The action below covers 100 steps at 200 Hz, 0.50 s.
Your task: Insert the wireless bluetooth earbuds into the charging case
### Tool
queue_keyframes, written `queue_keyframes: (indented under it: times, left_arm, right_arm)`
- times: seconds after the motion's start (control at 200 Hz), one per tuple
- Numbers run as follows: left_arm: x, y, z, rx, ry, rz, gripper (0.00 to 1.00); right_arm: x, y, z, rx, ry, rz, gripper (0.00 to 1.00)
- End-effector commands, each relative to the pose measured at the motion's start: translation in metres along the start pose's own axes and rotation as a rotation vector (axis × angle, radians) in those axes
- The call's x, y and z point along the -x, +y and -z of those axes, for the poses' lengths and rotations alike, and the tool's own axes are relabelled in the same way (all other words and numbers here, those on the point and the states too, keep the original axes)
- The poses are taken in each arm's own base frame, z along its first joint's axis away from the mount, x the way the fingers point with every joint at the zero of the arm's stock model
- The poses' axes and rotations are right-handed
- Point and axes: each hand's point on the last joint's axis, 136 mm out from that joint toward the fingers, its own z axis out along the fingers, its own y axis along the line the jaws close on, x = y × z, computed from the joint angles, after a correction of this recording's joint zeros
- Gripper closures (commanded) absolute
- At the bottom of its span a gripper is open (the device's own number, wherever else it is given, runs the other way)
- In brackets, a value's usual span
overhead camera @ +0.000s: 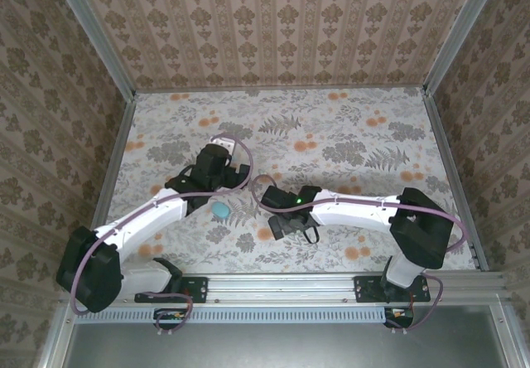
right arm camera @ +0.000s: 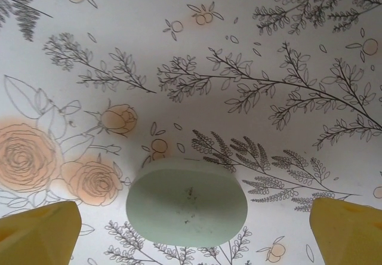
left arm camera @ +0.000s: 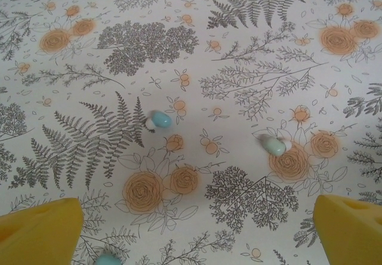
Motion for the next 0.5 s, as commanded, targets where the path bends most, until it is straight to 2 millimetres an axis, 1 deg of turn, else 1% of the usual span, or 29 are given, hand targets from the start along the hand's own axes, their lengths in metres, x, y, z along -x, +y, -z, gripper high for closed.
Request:
queue_keyframes:
  times: [0.0,0.145,0.365,0.445,0.495]
  left_arm:
    - [-0.004,0.006,0.007,0.029,-0.009,0.010,0.00]
    - [-0.006,0.010,0.012,0.040,-0.028,0.001,0.00]
    - [-0.009,0.011,0.014,0.042,-0.014,-0.010,0.00]
    - [-0.011,0.011,0.015,0.043,-0.009,-0.016,0.00]
    - [-0.011,0.012,0.015,0.046,-0.009,-0.019,0.00]
  right_arm:
    - [-0.009,-0.006,-0.006,-0.042,0.039,0.007,0.00]
    - [-0.019,-0.003,-0.018,-0.035,0.083,0.009,0.00]
    - [-0.021,0.003,-0.030,-0.024,0.117,-0.015,0.02]
    - [-0.021,0.005,-0.034,-0.017,0.128,-0.028,0.04]
    - [-0.022,0.005,-0.037,-0.012,0.138,-0.038,0.09]
